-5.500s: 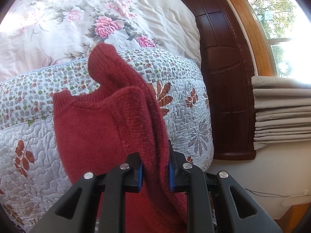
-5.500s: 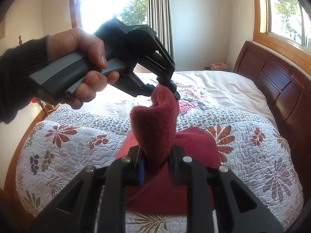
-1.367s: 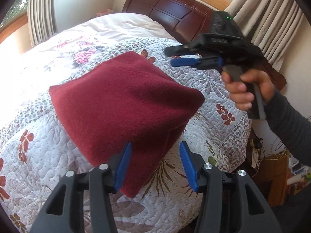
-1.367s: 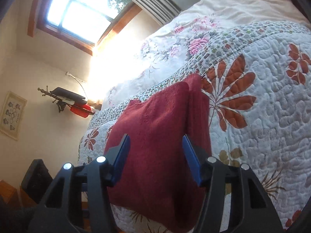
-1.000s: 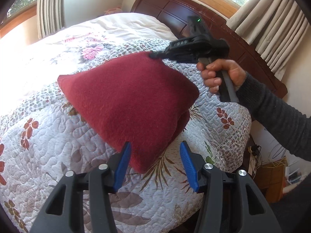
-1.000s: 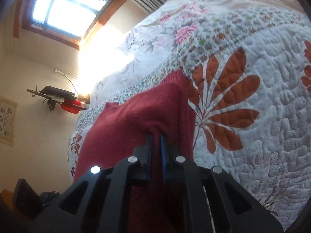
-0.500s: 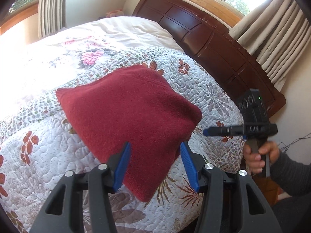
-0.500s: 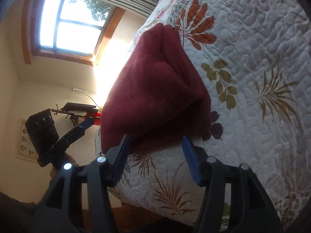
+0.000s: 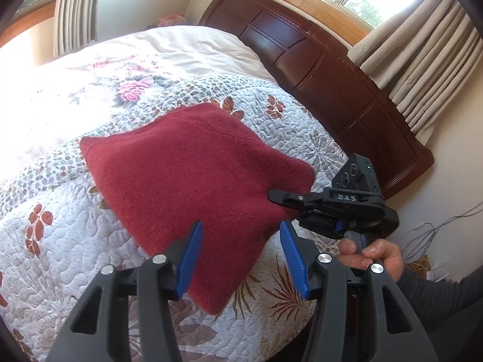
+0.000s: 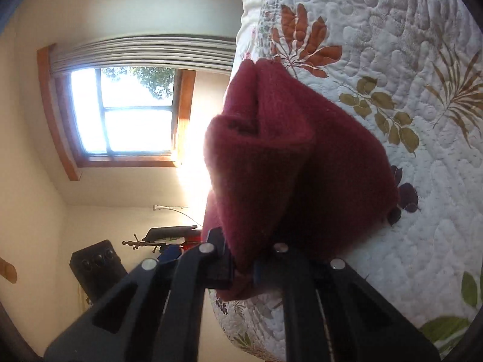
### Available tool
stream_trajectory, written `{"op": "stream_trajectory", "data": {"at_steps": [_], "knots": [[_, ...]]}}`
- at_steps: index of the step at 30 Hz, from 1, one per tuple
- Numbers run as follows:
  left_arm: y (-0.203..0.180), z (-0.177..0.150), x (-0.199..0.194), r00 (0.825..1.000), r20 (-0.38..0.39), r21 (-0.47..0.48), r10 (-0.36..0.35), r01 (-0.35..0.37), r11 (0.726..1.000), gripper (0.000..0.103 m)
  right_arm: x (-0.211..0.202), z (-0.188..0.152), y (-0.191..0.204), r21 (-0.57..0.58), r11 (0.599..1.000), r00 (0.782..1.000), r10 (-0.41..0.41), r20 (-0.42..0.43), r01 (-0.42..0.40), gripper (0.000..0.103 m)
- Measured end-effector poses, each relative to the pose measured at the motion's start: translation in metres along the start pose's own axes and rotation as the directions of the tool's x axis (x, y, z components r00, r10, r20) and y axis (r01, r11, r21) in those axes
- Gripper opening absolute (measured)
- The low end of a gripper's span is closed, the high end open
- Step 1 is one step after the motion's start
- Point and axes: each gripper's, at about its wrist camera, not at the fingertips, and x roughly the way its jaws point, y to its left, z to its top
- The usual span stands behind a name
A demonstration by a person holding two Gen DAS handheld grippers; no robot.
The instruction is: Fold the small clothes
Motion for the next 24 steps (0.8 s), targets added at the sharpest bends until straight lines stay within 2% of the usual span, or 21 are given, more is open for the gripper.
{"op": "stream_trajectory", "data": {"at_steps": [3, 6, 8, 9, 10, 12, 14, 15, 16, 18, 21, 23, 24], "knots": [[-0.002, 0.005, 0.001, 1.0, 0.002, 0.021, -0.018, 0.018, 1.0, 0.053, 0.0, -0.015, -0.008, 0.062, 0.998, 1.0, -0.014, 0.003, 0.014, 0.007], [-0.001, 0.01, 0.02, 0.999, -0.021, 0.029, -0.029, 0.029, 0.999, 0.053, 0.024, -0.008, -0.043, 0.085, 0.992, 0.996, -0.088, -0.006, 0.089, 0.008], [0.003, 0.009, 0.041, 0.998, -0.06, 0.037, -0.008, 0.01, 0.999, 0.053, 0.031, 0.0, -0.056, 0.111, 0.991, 0.997, -0.065, -0.036, 0.068, 0.012], [0.004, 0.007, 0.05, 0.997, -0.082, 0.045, 0.01, -0.006, 0.999, 0.053, 0.026, 0.003, -0.052, 0.099, 0.993, 0.997, -0.058, -0.049, 0.063, 0.022], [0.005, 0.005, 0.057, 0.995, -0.099, 0.052, 0.018, -0.013, 0.999, 0.053, 0.016, 0.005, -0.042, 0.061, 0.996, 0.997, -0.066, -0.049, 0.069, 0.028], [0.004, 0.0, 0.063, 0.994, -0.106, 0.058, 0.018, -0.012, 0.998, 0.053, -0.013, 0.01, -0.017, -0.058, 0.994, 0.995, -0.091, -0.041, 0.089, 0.035], [0.0, -0.002, 0.061, 0.995, -0.095, 0.064, 0.023, -0.017, 0.998, 0.053, -0.041, 0.02, 0.009, -0.181, 0.971, 0.988, -0.157, 0.008, 0.156, 0.037], [-0.001, -0.003, 0.06, 0.996, -0.088, 0.06, 0.02, -0.015, 0.998, 0.054, -0.048, 0.032, 0.022, -0.241, 0.95, 0.98, -0.195, 0.038, 0.198, 0.042], [-0.002, -0.004, 0.058, 0.997, -0.078, 0.054, 0.019, -0.015, 0.998, 0.055, -0.047, 0.045, 0.033, -0.293, 0.932, 0.977, -0.209, 0.047, 0.213, 0.05], [-0.005, -0.005, 0.057, 0.998, -0.062, 0.053, 0.032, -0.029, 0.998, 0.057, -0.02, 0.075, 0.047, -0.387, 0.898, 0.973, -0.232, -0.011, 0.21, 0.062], [-0.012, -0.006, 0.056, 0.997, -0.055, 0.054, 0.049, -0.046, 0.997, 0.057, 0.024, 0.104, 0.047, -0.505, 0.832, 0.949, -0.305, -0.072, 0.229, 0.064], [-0.017, -0.006, 0.053, 0.997, -0.049, 0.053, 0.059, -0.057, 0.997, 0.057, 0.06, 0.116, 0.044, -0.553, 0.806, 0.923, -0.349, -0.162, 0.208, 0.061], [-0.017, -0.006, 0.051, 0.997, -0.045, 0.049, 0.063, -0.061, 0.997, 0.058, 0.077, 0.118, 0.042, -0.571, 0.798, 0.905, -0.368, -0.213, 0.19, 0.02]]}}
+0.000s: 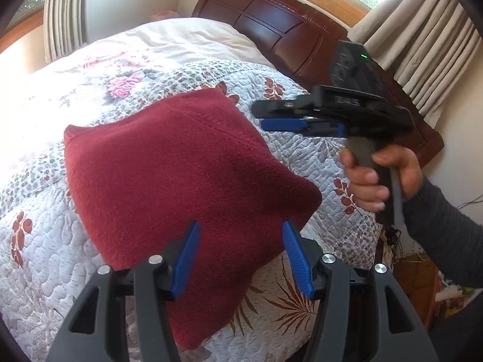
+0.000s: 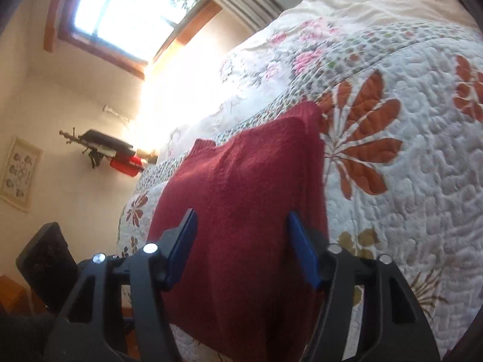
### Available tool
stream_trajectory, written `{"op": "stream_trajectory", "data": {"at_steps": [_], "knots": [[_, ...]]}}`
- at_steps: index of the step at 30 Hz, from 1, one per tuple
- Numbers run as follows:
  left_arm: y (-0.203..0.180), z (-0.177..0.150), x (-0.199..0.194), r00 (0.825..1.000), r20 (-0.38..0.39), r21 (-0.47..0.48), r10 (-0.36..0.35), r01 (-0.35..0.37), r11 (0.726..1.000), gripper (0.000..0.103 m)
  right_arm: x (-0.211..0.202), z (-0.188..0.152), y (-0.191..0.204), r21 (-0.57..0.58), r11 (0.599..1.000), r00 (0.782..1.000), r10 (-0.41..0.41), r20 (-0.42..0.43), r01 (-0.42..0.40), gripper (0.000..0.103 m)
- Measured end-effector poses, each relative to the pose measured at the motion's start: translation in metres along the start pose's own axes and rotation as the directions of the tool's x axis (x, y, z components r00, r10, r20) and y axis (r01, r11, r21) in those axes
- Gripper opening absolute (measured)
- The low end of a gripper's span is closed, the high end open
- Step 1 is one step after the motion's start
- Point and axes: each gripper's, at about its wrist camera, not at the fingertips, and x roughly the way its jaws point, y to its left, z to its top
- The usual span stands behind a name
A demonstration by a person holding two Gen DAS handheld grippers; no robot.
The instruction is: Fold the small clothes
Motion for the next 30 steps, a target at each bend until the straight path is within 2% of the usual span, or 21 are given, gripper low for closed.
{"op": "stream_trajectory", "data": {"at_steps": [1, 5, 8, 9, 10, 12, 13, 14, 15, 17, 20, 23, 26, 30], "knots": [[0.0, 0.0, -0.002, 1.0, 0.005, -0.006, 0.005, -0.005, 1.0, 0.058, 0.009, 0.007, -0.003, -0.008, 0.999, 0.999, -0.043, -0.031, 0.043, 0.009], [0.004, -0.009, -0.017, 0.999, 0.038, -0.061, 0.019, -0.016, 0.998, 0.059, 0.007, 0.026, -0.028, 0.028, 0.999, 0.999, -0.025, -0.031, 0.026, 0.008], [0.016, -0.021, -0.025, 0.999, 0.041, -0.148, 0.02, -0.014, 0.989, 0.059, 0.007, 0.027, -0.036, 0.061, 0.996, 0.995, 0.071, -0.071, -0.066, 0.016], [0.021, -0.026, -0.03, 0.999, 0.044, -0.177, 0.025, -0.016, 0.984, 0.059, 0.0, 0.03, -0.037, 0.065, 0.994, 0.994, 0.092, -0.062, -0.088, 0.026], [0.026, -0.029, -0.035, 0.998, 0.052, -0.204, 0.03, -0.019, 0.979, 0.059, -0.011, 0.032, -0.042, 0.072, 0.993, 0.994, 0.101, -0.039, -0.098, 0.049], [0.038, -0.037, -0.047, 0.996, 0.072, -0.27, 0.047, -0.026, 0.963, 0.063, -0.035, 0.04, -0.056, 0.111, 0.982, 0.988, 0.152, 0.012, -0.153, 0.076], [0.047, -0.043, -0.053, 0.995, 0.085, -0.314, 0.053, -0.024, 0.949, 0.07, -0.039, 0.045, -0.069, 0.139, 0.973, 0.983, 0.183, 0.006, -0.182, 0.076], [0.057, -0.048, -0.057, 0.994, 0.098, -0.364, 0.058, -0.019, 0.931, 0.074, -0.037, 0.05, -0.08, 0.169, 0.963, 0.976, 0.217, -0.019, -0.211, 0.077], [0.068, -0.052, -0.059, 0.993, 0.107, -0.414, 0.056, -0.007, 0.91, 0.076, -0.032, 0.054, -0.09, 0.2, 0.95, 0.965, 0.257, -0.051, -0.242, 0.083], [0.089, -0.061, -0.061, 0.992, 0.121, -0.516, 0.03, 0.038, 0.856, 0.076, -0.018, 0.058, -0.107, 0.254, 0.922, 0.938, 0.327, -0.112, -0.291, 0.085], [0.112, -0.07, -0.054, 0.983, 0.173, -0.624, -0.066, 0.161, 0.764, 0.077, 0.002, 0.06, -0.114, 0.277, 0.896, 0.893, 0.407, -0.192, -0.348, 0.088], [0.125, -0.075, -0.035, 0.967, 0.207, -0.689, -0.149, 0.252, 0.679, 0.079, 0.018, 0.063, -0.109, 0.28, 0.877, 0.855, 0.458, -0.241, -0.391, 0.089], [0.136, -0.079, -0.015, 0.945, 0.243, -0.724, -0.218, 0.326, 0.608, 0.08, 0.027, 0.067, -0.107, 0.287, 0.867, 0.838, 0.48, -0.259, -0.408, 0.091], [0.15, -0.08, 0.01, 0.918, 0.29, -0.757, -0.27, 0.392, 0.523, 0.082, 0.033, 0.068, -0.103, 0.275, 0.878, 0.835, 0.465, -0.294, -0.392, 0.092]]}}
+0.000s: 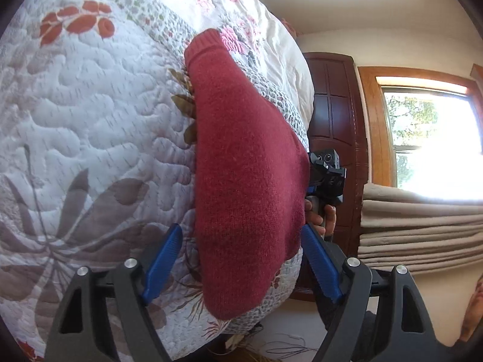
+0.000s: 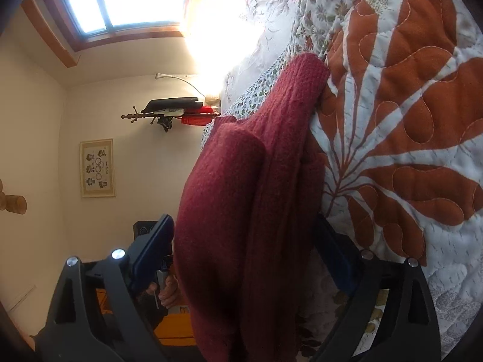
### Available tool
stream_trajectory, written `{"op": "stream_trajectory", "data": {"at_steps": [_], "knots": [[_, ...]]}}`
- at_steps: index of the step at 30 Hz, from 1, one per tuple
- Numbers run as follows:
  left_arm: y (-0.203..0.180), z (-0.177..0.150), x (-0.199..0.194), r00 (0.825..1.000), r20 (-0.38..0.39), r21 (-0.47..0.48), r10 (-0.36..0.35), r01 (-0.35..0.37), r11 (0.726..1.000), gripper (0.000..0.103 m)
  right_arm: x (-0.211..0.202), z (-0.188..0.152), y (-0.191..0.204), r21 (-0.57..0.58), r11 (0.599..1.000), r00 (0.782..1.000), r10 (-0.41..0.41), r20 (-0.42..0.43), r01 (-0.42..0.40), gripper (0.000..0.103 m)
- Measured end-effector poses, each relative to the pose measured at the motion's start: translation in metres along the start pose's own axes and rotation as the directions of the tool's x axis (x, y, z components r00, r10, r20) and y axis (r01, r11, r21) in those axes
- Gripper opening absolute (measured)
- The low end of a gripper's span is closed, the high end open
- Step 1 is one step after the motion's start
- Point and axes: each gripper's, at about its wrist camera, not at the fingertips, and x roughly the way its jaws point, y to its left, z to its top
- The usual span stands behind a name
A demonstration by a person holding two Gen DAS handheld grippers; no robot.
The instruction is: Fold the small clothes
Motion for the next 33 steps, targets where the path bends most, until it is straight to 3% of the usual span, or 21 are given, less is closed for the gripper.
{"op": "stream_trajectory", "data": {"at_steps": [4, 6, 8, 12, 14, 15, 16, 18, 20, 24, 27, 30, 33], "knots": [[0.009, 0.003, 0.021, 0.999, -0.04, -0.022, -0.032, 0.031, 0.999, 0.083, 0.0, 0.0, 0.002, 0.006, 1.0, 1.0, -0.001, -0.01, 0.001, 0.092], [0.008, 0.003, 0.031, 0.996, -0.066, -0.017, -0.056, 0.055, 0.998, 0.083, 0.005, -0.002, 0.019, -0.033, 0.998, 0.999, 0.043, -0.027, -0.044, 0.087], [0.005, 0.004, 0.039, 0.995, -0.079, -0.005, -0.056, 0.056, 0.998, 0.086, 0.008, -0.003, 0.03, -0.078, 0.996, 0.999, 0.027, -0.042, -0.03, 0.087], [0.009, 0.009, 0.056, 0.992, -0.107, -0.017, -0.065, 0.064, 0.998, 0.086, 0.018, 0.003, 0.018, -0.023, 0.999, 0.999, 0.024, -0.048, -0.025, 0.081], [0.007, 0.012, 0.061, 0.992, -0.116, -0.012, -0.054, 0.052, 0.999, 0.084, 0.022, 0.003, 0.025, -0.042, 0.999, 0.999, -0.008, -0.041, 0.006, 0.059], [0.007, 0.013, 0.062, 0.993, -0.116, -0.009, -0.038, 0.038, 0.999, 0.079, 0.024, 0.003, 0.024, -0.035, 0.999, 0.999, -0.021, -0.041, 0.02, 0.047], [0.006, 0.014, 0.063, 0.993, -0.119, -0.004, -0.018, 0.017, 1.0, 0.065, 0.023, 0.003, 0.025, -0.028, 0.999, 0.999, -0.028, -0.03, 0.028, 0.042], [0.004, 0.016, 0.062, 0.99, -0.137, -0.011, -0.032, 0.031, 0.999, 0.053, 0.02, 0.001, 0.032, -0.037, 0.998, 0.999, -0.052, -0.006, 0.052, 0.039], [-0.002, 0.017, 0.058, 0.991, -0.133, 0.002, -0.017, 0.018, 1.0, 0.05, 0.019, -0.004, 0.047, -0.055, 0.996, 0.997, -0.071, 0.017, 0.072, 0.037], [-0.02, 0.014, 0.037, 0.993, -0.118, 0.039, -0.027, 0.032, 0.999, 0.047, 0.018, -0.021, 0.089, -0.116, 0.99, 0.995, -0.076, 0.059, 0.082, 0.036], [-0.031, -0.003, 0.0, 0.994, -0.1, 0.072, -0.054, 0.061, 0.996, 0.047, 0.027, -0.043, 0.127, -0.178, 0.982, 0.997, -0.051, 0.06, 0.061, 0.036], [-0.031, -0.033, -0.052, 0.997, -0.06, 0.118, -0.05, 0.057, 0.991, 0.047, 0.052, -0.074, 0.158, -0.241, 0.97, 1.0, -0.017, 0.019, 0.021, 0.036], [-0.004, -0.067, -0.097, 0.999, -0.01, 0.134, -0.033, 0.034, 0.99, 0.049, 0.1, -0.101, 0.171, -0.275, 0.961, 0.999, 0.001, -0.034, -0.01, 0.037]]}}
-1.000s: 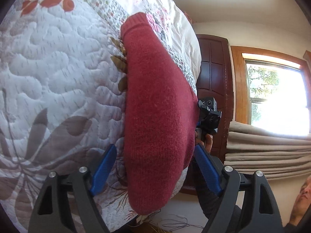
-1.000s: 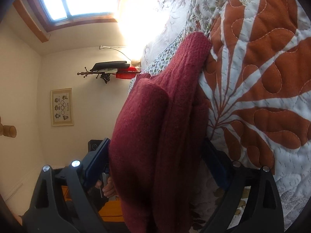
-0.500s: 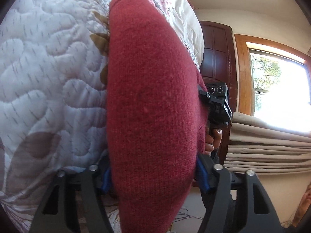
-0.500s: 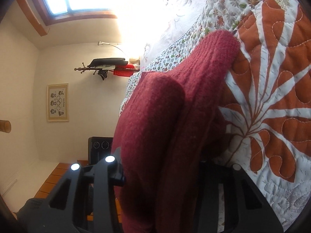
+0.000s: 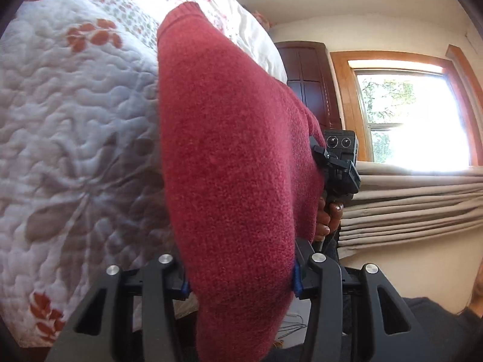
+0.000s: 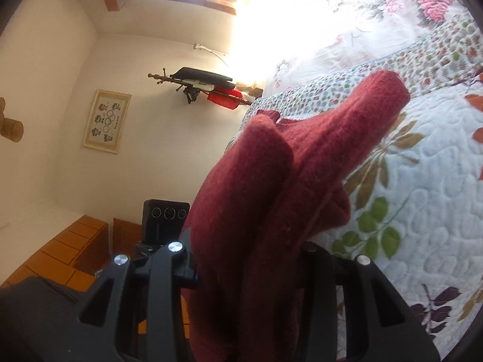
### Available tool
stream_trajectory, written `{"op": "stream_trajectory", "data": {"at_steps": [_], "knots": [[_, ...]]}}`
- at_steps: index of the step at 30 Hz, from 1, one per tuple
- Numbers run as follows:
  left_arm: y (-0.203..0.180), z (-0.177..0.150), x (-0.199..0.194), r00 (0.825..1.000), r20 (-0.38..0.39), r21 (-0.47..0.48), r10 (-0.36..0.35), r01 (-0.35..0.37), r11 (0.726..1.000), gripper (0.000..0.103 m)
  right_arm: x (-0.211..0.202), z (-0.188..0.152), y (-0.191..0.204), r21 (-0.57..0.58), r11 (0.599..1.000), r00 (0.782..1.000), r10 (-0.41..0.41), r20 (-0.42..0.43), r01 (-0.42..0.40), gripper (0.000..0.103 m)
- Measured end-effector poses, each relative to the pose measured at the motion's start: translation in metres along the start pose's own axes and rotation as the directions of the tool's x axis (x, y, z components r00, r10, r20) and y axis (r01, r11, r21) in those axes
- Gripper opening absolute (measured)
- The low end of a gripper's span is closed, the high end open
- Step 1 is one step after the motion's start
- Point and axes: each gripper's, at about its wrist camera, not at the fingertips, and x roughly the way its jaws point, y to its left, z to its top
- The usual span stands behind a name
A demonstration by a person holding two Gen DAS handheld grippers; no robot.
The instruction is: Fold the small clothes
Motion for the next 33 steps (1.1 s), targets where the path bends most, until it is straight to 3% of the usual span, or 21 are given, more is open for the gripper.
{"op": "stream_trajectory", "data": {"at_steps": [2, 4, 5, 6, 9, 11, 12, 13, 17, 20, 22, 23, 24, 27, 30, 33], "knots": [[0.034, -0.019, -0.013, 0.999, 0.017, -0.05, 0.042, -0.041, 0.998, 0.052, 0.041, -0.011, -0.006, 0.007, 1.0, 0.998, -0.028, -0.048, 0.028, 0.041], [0.074, -0.027, -0.009, 0.989, 0.009, -0.112, 0.148, -0.146, 0.983, 0.058, 0.081, -0.018, -0.025, 0.042, 0.986, 0.983, -0.157, -0.092, 0.162, 0.06], [0.094, -0.028, -0.003, 0.981, -0.004, -0.143, 0.195, -0.193, 0.971, 0.06, 0.092, -0.021, -0.034, 0.08, 0.972, 0.971, -0.211, -0.11, 0.22, 0.062], [0.107, -0.029, 0.002, 0.984, -0.009, -0.167, 0.176, -0.175, 0.97, 0.068, 0.095, -0.023, -0.036, 0.092, 0.968, 0.969, -0.224, -0.108, 0.234, 0.062], [0.097, -0.03, -0.011, 0.99, 0.013, -0.15, 0.138, -0.135, 0.979, 0.071, 0.063, -0.023, -0.016, 0.143, 0.955, 0.965, -0.259, -0.03, 0.26, 0.079], [0.082, -0.039, -0.033, 0.987, 0.057, -0.108, 0.151, -0.144, 0.984, 0.075, 0.025, -0.027, -0.004, 0.165, 0.925, 0.934, -0.354, 0.047, 0.342, 0.079], [0.076, -0.044, -0.045, 0.982, 0.089, -0.095, 0.164, -0.156, 0.983, 0.076, 0.007, -0.033, 0.003, 0.171, 0.911, 0.915, -0.395, 0.088, 0.376, 0.074], [0.07, -0.05, -0.058, 0.976, 0.129, -0.082, 0.175, -0.165, 0.983, 0.076, -0.006, -0.038, 0.012, 0.164, 0.912, 0.91, -0.396, 0.12, 0.376, 0.065], [0.045, -0.067, -0.09, 0.96, 0.24, -0.032, 0.146, -0.143, 0.989, 0.077, 0.004, -0.038, 0.037, 0.105, 0.925, 0.92, -0.376, 0.108, 0.365, 0.054], [0.04, -0.081, -0.099, 0.965, 0.253, 0.021, 0.066, -0.074, 0.997, 0.077, 0.038, -0.026, 0.039, 0.077, 0.921, 0.92, -0.386, 0.067, 0.381, 0.05], [0.035, -0.08, -0.088, 0.973, 0.225, 0.047, 0.048, -0.06, 0.997, 0.077, 0.056, -0.016, 0.034, 0.088, 0.905, 0.906, -0.421, 0.046, 0.417, 0.046], [0.035, -0.083, -0.085, 0.977, 0.209, 0.048, 0.047, -0.058, 0.997, 0.077, 0.063, -0.014, 0.029, 0.098, 0.89, 0.892, -0.451, 0.034, 0.446, 0.039], [0.036, -0.085, -0.08, 0.98, 0.195, 0.047, 0.05, -0.06, 0.997, 0.077, 0.064, -0.014, 0.025, 0.102, 0.877, 0.88, -0.474, 0.023, 0.469, 0.011], [0.03, -0.088, -0.069, 0.987, 0.157, 0.067, 0.04, -0.051, 0.996, 0.077, 0.063, -0.012, 0.039, 0.065, 0.877, 0.873, -0.48, 0.08, 0.476, 0.007], [0.03, -0.091, -0.058, 0.99, 0.134, 0.075, 0.05, -0.061, 0.995, 0.077, 0.052, -0.007, 0.035, 0.06, 0.86, 0.847, -0.51, 0.149, 0.507, 0.007], [0.039, -0.089, -0.048, 0.992, 0.11, 0.04, 0.059, -0.064, 0.997, 0.077, 0.064, -0.004, -0.015, 0.133, 0.821, 0.822, -0.567, 0.06, 0.556, 0.01]]}}
